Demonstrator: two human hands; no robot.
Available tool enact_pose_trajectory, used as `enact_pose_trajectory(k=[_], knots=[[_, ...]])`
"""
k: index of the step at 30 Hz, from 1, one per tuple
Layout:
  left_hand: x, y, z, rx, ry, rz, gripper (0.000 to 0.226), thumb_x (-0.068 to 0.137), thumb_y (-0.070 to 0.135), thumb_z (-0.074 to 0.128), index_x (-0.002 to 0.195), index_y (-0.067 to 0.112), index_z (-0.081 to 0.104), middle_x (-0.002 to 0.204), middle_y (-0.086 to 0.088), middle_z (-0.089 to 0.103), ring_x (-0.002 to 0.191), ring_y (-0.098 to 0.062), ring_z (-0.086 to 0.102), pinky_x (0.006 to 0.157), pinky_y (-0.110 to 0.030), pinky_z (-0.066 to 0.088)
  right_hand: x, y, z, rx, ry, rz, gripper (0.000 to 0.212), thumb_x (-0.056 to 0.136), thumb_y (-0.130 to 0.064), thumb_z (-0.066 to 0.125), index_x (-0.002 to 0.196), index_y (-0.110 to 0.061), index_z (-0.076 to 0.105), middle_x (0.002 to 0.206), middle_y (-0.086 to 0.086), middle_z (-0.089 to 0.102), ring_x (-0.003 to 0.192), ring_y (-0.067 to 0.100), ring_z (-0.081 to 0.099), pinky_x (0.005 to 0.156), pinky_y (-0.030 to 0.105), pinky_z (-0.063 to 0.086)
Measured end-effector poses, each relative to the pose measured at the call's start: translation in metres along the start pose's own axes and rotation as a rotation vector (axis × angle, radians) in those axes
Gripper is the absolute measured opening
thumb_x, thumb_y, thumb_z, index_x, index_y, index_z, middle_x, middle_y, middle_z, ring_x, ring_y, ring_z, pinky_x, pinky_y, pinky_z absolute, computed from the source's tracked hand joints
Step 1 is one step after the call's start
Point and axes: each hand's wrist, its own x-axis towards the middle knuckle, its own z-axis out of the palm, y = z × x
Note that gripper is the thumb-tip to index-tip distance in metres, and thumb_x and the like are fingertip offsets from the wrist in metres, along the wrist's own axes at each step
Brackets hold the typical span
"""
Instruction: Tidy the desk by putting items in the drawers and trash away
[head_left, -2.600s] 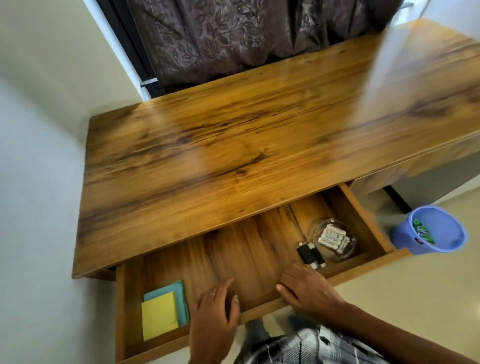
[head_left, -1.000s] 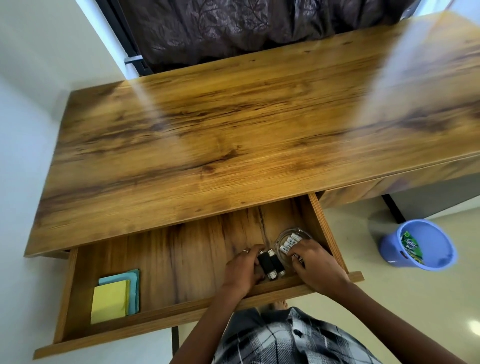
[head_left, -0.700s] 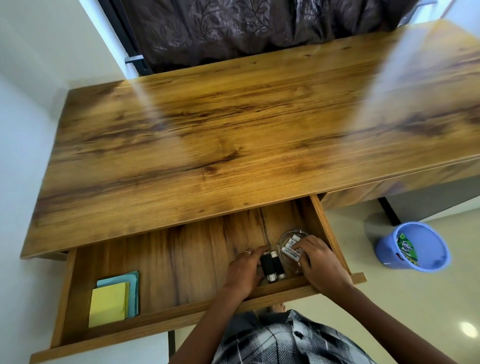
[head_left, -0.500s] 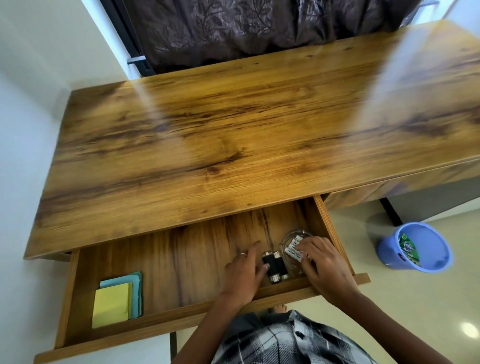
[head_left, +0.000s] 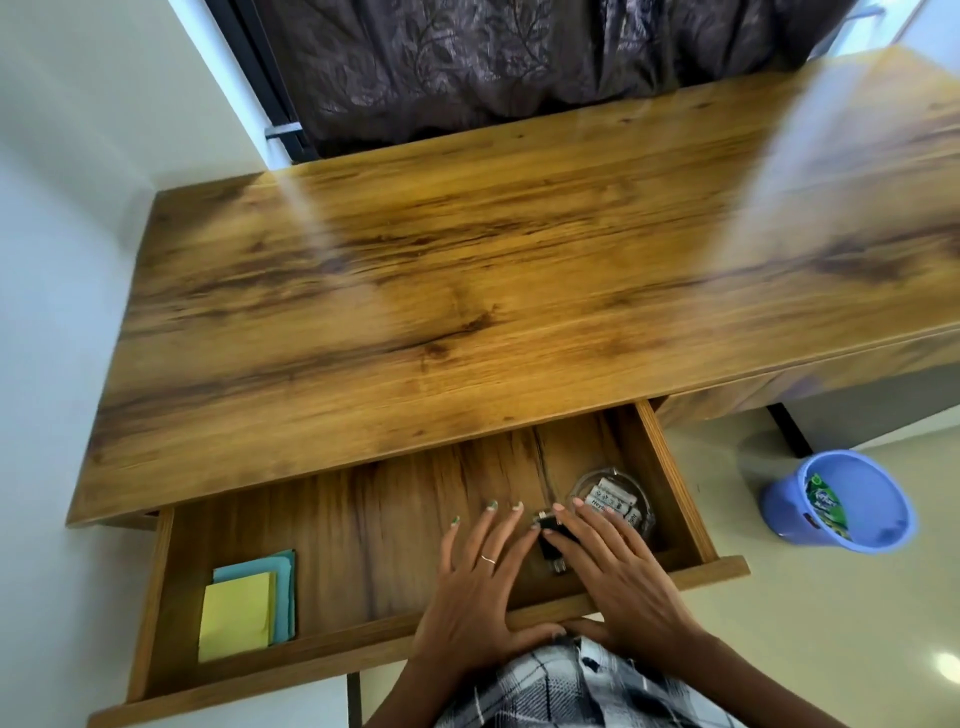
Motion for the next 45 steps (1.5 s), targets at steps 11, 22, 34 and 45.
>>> enact_pose_trajectory(k=[11,22,34,45], knots=[[0.033,-0.023,-0.021,0.061,0.193,-0.043,0.095,0.071,0.084,0.039,0.143,0.022,0.039,0.152,0.002,0.031,0.141,-0.020,0.022,0.113,-0.048,0.006,0.045,0.013,-0.017,-0.135,0.187,0.036,0.103,0.070,-0.089,0.031,0.140,-0.014,0.043,0.153,0.009,0.030,0.142,0.033,0.019,0.110,0.057,0.013],[0.082,-0.056,-0.031,0.098,0.336,-0.226,0.097,0.069,0.075,0.055,0.143,0.015,0.038,0.147,-0.002,0.042,0.137,-0.022,0.031,0.113,-0.040,0.023,0.111,0.027,-0.037,-0.159,0.432,0.068,0.089,0.060,-0.060,0.076,0.130,-0.010,0.050,0.133,0.010,0.055,0.129,0.028,0.043,0.108,0.047,0.027],[0.107,-0.061,-0.034,0.178,0.547,-0.236,0.063,0.052,0.042,0.089,0.106,0.016,0.070,0.103,-0.002,0.069,0.094,-0.024,0.065,0.078,-0.040,0.055,0.133,0.032,-0.031,-0.190,0.754,0.048,0.040,0.070,-0.013,0.078,0.103,-0.011,0.055,0.097,0.007,0.062,0.098,0.027,0.055,0.085,0.039,0.046],[0.100,-0.059,-0.030,0.066,0.592,-0.202,0.066,0.068,0.039,0.079,0.123,0.019,0.049,0.115,0.000,0.065,0.109,-0.022,0.059,0.092,-0.042,0.050,0.129,0.026,-0.032,-0.148,0.673,0.086,0.041,0.073,-0.016,0.072,0.110,-0.009,0.056,0.106,0.009,0.063,0.105,0.028,0.056,0.090,0.043,0.049]])
